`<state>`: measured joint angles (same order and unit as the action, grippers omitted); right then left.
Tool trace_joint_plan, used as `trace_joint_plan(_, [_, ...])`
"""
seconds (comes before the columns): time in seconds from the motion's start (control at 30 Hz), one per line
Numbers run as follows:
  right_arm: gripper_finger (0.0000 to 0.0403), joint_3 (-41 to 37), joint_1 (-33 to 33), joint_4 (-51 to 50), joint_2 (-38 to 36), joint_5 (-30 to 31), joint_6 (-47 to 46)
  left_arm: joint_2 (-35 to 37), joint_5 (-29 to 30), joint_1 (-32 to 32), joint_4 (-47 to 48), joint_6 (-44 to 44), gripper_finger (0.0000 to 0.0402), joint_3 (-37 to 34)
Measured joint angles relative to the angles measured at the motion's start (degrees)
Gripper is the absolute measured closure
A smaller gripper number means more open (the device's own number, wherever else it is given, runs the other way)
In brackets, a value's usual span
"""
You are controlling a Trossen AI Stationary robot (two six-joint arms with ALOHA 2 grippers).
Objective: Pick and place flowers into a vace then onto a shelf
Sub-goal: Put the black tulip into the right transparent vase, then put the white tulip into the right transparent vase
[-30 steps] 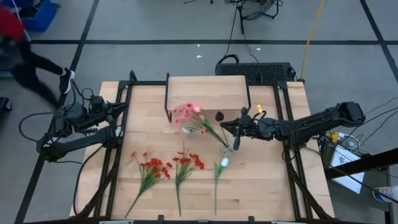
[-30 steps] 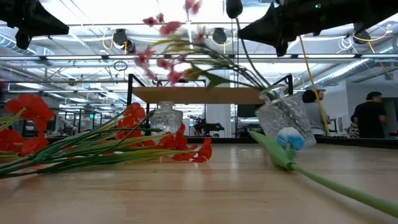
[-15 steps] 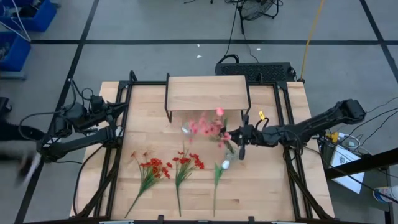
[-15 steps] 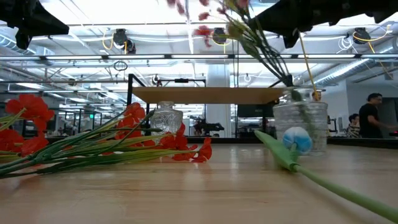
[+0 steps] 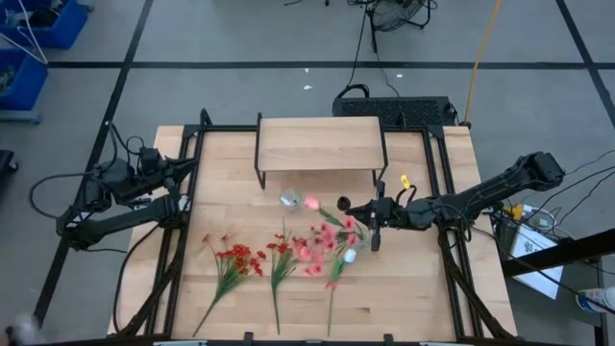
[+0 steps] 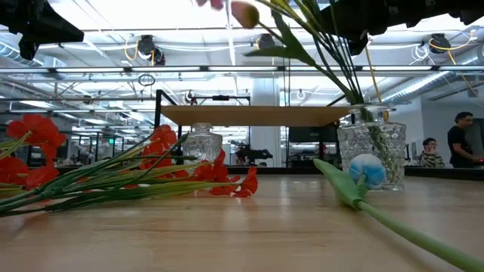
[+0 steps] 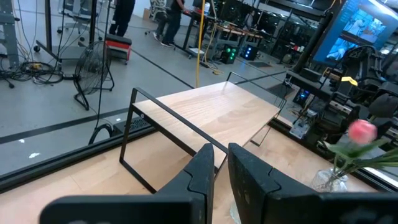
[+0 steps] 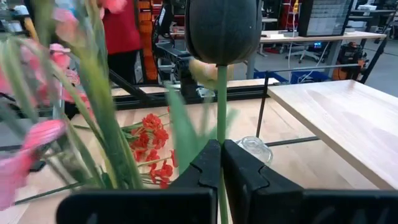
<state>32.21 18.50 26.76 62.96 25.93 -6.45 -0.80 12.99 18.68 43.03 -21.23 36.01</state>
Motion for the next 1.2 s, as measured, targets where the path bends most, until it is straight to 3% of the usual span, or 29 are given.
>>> trace_joint_plan(0.53, [0.0399, 0.00, -0.50, 0.09, 0.02, -0.05, -0.19, 0.02, 0.00, 0.00, 0.01, -0.01, 0.0350, 0.00])
trace_joint_plan(0.73, [0.0395, 0.00, -0.42, 1.03, 0.07, 4.42, -1.73, 0.02, 0.00, 0.00, 0.00, 0.00, 0.0350, -0.02])
trace_joint_plan(1.2, [0.0271, 0.00, -0.40, 2.96, 0.07, 6.75, -4.24, 0.02, 0.01, 0.00, 0.00, 0.00, 0.0350, 0.00])
